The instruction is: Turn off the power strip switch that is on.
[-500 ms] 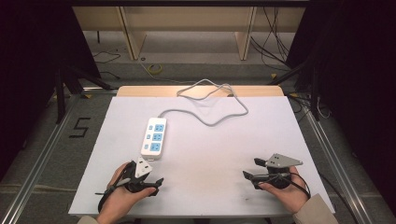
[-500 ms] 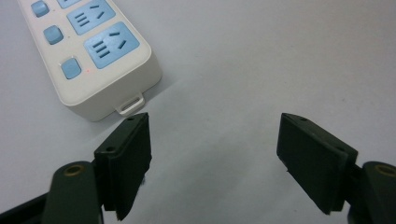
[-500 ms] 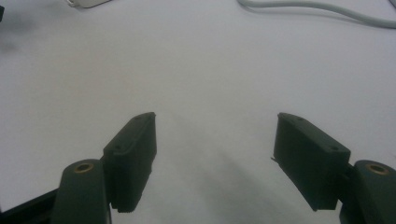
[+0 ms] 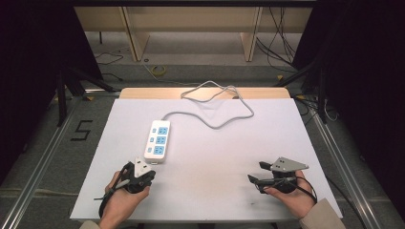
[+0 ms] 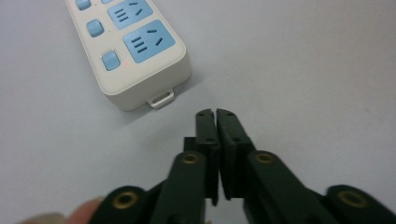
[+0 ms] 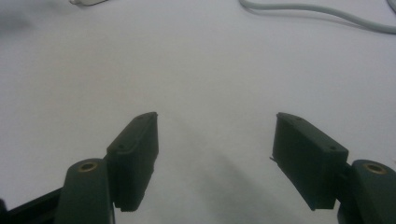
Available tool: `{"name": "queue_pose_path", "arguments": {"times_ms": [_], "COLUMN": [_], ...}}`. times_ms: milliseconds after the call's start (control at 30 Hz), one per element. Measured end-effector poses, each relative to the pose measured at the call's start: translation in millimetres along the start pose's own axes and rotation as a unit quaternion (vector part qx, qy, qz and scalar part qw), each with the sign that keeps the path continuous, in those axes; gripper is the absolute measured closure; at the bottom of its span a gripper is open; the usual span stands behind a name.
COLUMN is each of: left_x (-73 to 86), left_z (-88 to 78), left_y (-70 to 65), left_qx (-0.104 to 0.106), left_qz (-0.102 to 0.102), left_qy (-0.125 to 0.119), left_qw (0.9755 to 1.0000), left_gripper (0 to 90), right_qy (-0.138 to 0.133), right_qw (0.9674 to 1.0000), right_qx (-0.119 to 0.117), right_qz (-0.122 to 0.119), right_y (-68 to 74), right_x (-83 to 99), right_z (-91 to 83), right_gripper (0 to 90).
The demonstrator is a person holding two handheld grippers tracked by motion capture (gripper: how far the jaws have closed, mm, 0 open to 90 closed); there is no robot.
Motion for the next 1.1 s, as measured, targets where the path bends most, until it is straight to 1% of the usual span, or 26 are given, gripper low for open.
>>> {"name": "queue_pose_path", "arguments": {"times_ms": [67, 200, 300, 533, 667, 733, 967, 1000, 1100], "left_x": [-1.3, -12.0, -16.5, -18.8, -21.7, -23.7, -27.0, -27.5, -28.3], "left_z": [-1.1, -3.6, -3.6, 1.4, 2.9, 3.4, 3.3, 3.8, 4.3], "left_y": [1.7, 6.3, 7.4, 11.5, 15.1, 17.1, 23.8, 24.6, 28.2], "left_qx": [-0.004, -0.014, -0.016, -0.02, -0.025, -0.03, -0.035, -0.035, -0.038], "left_qz": [0.003, -0.012, -0.019, -0.029, -0.028, -0.033, -0.04, -0.044, -0.044], "left_qy": [0.01, 0.002, 0.002, 0.016, 0.023, 0.025, 0.03, 0.03, 0.033], "left_qw": [0.9999, 0.9998, 0.9997, 0.9993, 0.999, 0.9987, 0.9981, 0.998, 0.9978], "left_gripper": [89.7, 89.8, 89.8, 89.8, 89.8, 89.8, 89.8, 89.8, 89.9], "right_qy": [0.001, 0.001, 0.002, 0.003, 0.003, 0.003, 0.003, 0.003, 0.003], "right_qw": [1.0, 1.0, 1.0, 1.0, 1.0, 1.0, 1.0, 1.0, 1.0], "right_qx": [0.0, 0.002, 0.003, 0.003, 0.002, 0.001, 0.002, 0.002, 0.002], "right_qz": [0.001, 0.003, 0.003, 0.003, 0.003, 0.003, 0.003, 0.003, 0.004], "right_y": [0.2, -0.5, -0.9, -0.7, -1.1, -1.2, -1.1, -1.2, -1.1], "right_x": [0.0, 0.4, 0.5, 0.4, 0.8, 0.7, 0.5, 0.5, 0.6], "right_z": [0.0, 0.4, 0.1, 0.4, 0.4, 0.3, 0.0, -0.1, -0.2], "right_gripper": [32.1, 32.1, 32.1, 32.0, 32.0, 31.9, 31.9, 31.9, 31.9]}}
Point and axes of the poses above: each handheld gripper's, and its own axes: z roughly forward along the jaws, x roughly out of its underside, y roughly to its left, the point moved 8 cm from there along z, roughly forward along the jaws, and after that the axes turned 2 degrees about z, right-handed, at the moved point
